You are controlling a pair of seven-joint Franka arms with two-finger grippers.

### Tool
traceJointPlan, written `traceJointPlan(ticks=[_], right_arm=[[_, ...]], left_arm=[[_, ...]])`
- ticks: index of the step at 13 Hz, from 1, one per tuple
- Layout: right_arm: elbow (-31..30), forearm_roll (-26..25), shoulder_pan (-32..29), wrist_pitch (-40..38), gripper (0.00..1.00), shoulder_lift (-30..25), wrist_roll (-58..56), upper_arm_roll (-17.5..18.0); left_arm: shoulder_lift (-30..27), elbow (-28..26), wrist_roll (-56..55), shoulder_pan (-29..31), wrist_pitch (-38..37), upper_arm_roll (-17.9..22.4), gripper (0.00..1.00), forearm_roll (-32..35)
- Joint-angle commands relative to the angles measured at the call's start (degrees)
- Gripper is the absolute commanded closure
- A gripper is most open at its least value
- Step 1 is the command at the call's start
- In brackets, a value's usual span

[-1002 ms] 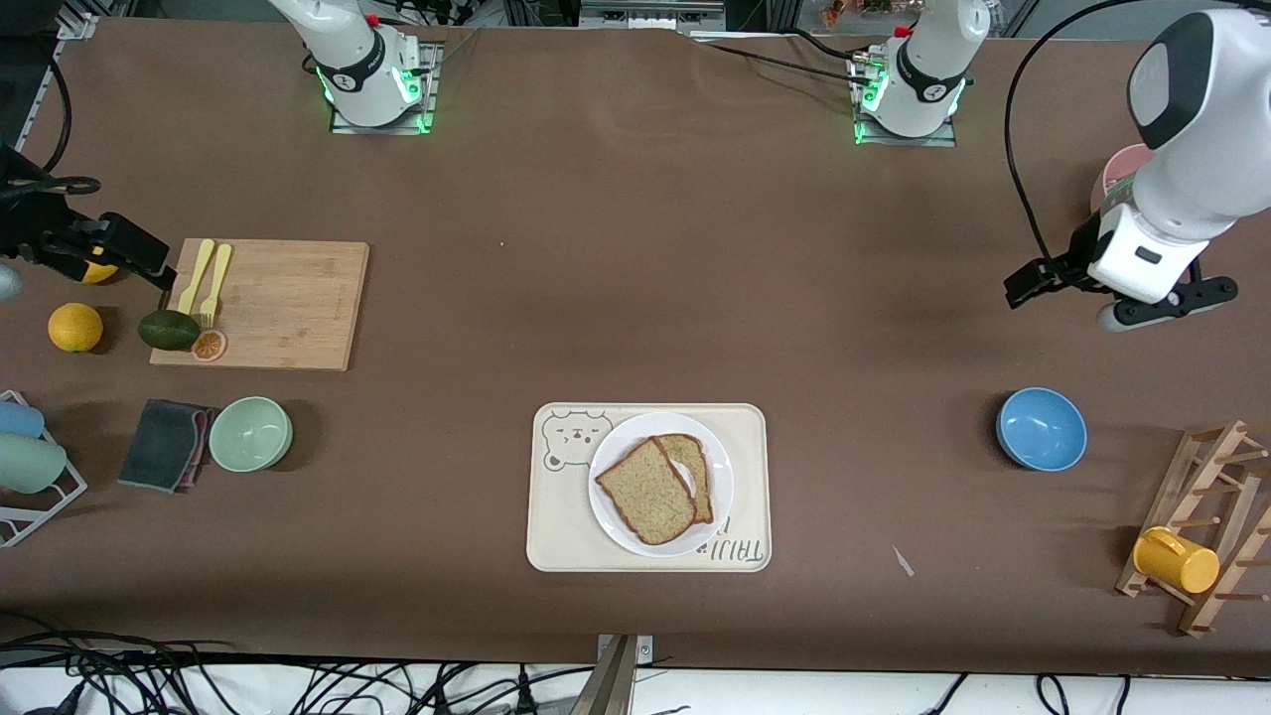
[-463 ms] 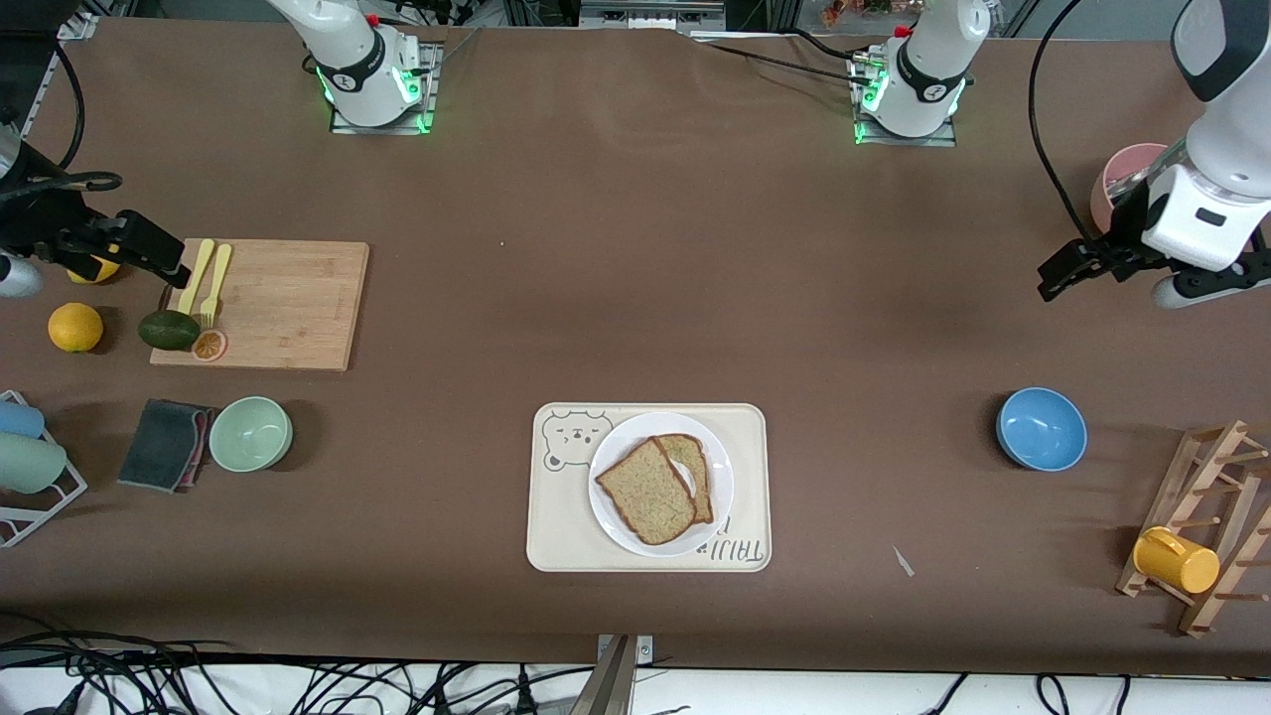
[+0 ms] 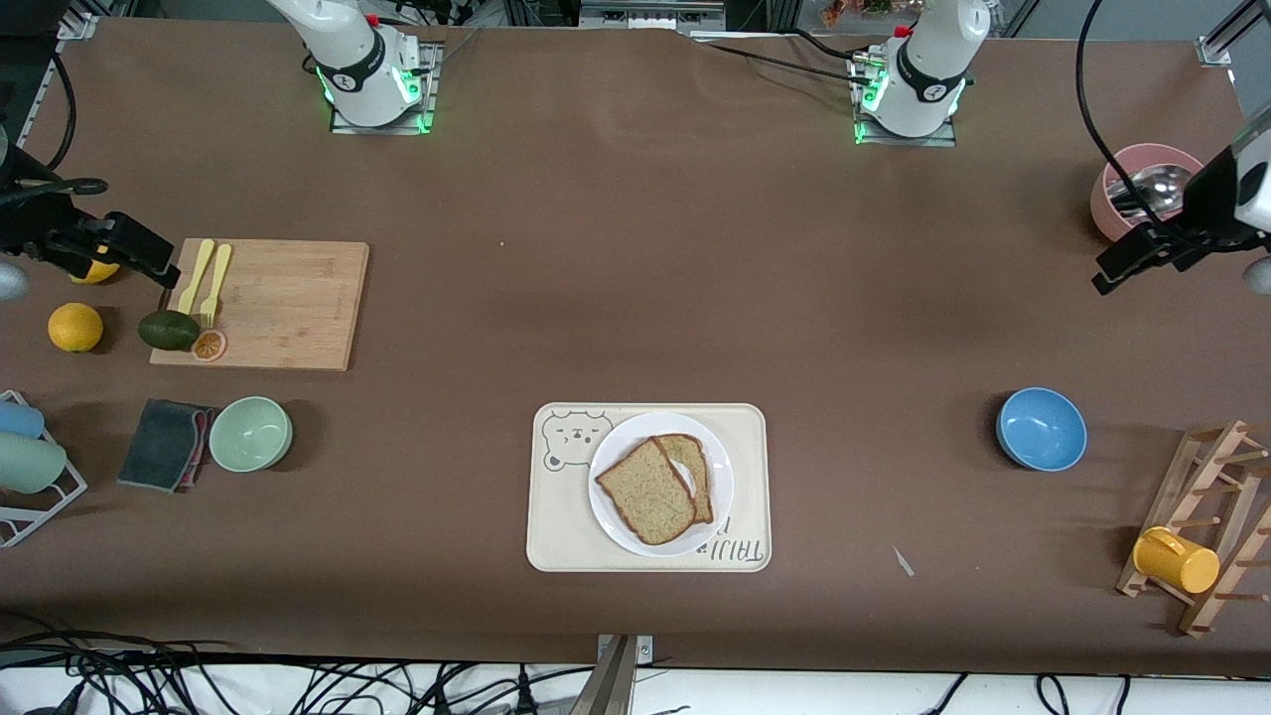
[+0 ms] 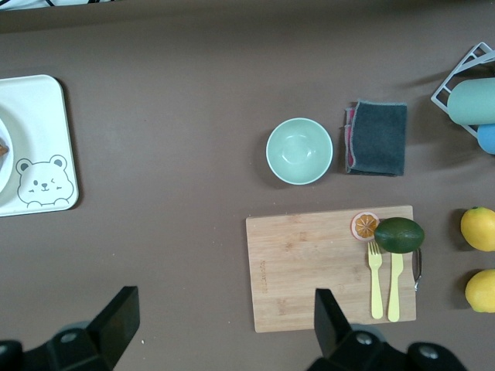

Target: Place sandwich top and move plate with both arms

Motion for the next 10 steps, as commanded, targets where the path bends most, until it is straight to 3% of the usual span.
traceJointPlan(ticks=[1,10], right_arm=[[-0.9,-0.4,0.8,0.1,0.0,-1.1,0.2,-0.7],[-1.0,0.4,1.0,-0.3,0.0,-0.7,0.6,-0.4]], left_arm=[[2.9,4.2,0.3,-0.3,-2.2,0.2,0.0,-1.5],[3.2,4.3,0.3,-0.8,-2.2,0.1,0.0,-1.5]])
